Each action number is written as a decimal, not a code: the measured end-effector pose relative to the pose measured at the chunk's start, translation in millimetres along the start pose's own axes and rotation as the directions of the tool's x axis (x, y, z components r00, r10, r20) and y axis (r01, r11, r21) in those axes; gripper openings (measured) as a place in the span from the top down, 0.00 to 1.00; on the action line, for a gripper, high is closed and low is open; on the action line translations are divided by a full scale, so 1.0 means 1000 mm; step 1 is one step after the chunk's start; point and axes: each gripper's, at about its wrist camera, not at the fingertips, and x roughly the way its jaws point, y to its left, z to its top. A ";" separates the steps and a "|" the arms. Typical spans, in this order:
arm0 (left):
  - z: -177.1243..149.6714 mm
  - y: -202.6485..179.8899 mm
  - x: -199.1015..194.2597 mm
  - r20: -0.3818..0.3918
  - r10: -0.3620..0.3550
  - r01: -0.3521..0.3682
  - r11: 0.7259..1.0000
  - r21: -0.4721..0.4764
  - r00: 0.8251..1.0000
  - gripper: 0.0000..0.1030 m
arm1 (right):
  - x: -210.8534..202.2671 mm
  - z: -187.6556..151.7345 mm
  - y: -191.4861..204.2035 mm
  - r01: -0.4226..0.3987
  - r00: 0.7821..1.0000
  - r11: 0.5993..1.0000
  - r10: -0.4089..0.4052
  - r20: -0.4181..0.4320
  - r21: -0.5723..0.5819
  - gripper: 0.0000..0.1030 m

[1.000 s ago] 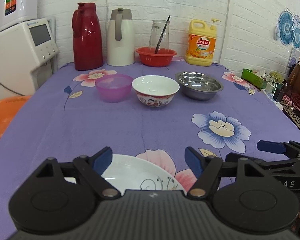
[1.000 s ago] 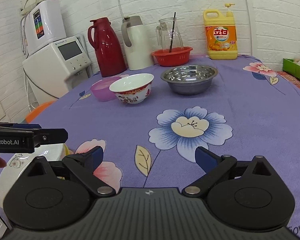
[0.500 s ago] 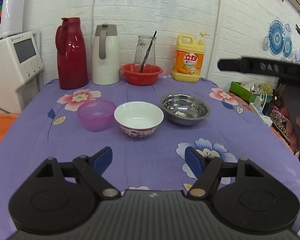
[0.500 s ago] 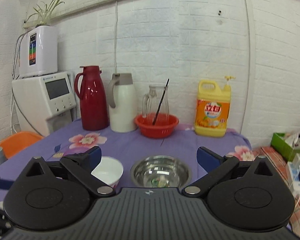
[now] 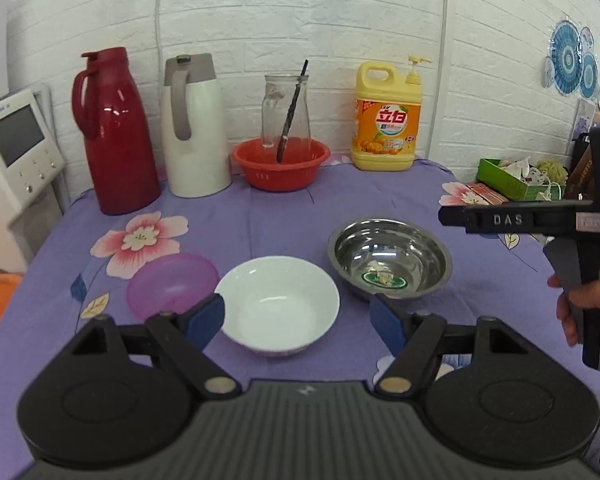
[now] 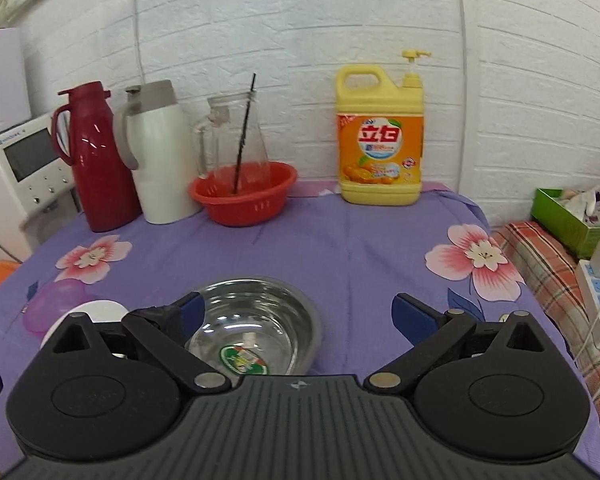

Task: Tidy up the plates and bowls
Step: 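Move the left gripper to the steel bowl and grasp its rim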

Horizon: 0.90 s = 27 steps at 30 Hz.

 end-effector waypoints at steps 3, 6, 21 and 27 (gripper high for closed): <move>0.026 -0.003 0.028 0.005 -0.030 0.030 0.999 0.012 1.000 0.29 | 0.017 -0.002 -0.010 -0.006 0.998 1.000 0.006 -0.066 0.004 0.00; 0.050 0.001 0.062 -0.013 -0.077 0.077 0.997 -0.017 0.997 0.29 | 0.032 -0.001 -0.018 0.009 0.991 1.000 -0.010 -0.130 -0.007 0.00; 0.066 -0.019 0.201 -0.253 -0.192 0.209 0.977 0.042 0.948 0.31 | 0.066 -0.016 -0.023 -0.019 0.980 0.998 0.029 -0.196 0.054 0.00; 0.062 -0.023 0.224 -0.295 -0.199 0.222 0.974 0.043 0.934 0.31 | 0.076 -0.020 -0.011 -0.031 0.973 0.999 0.036 -0.227 0.023 0.00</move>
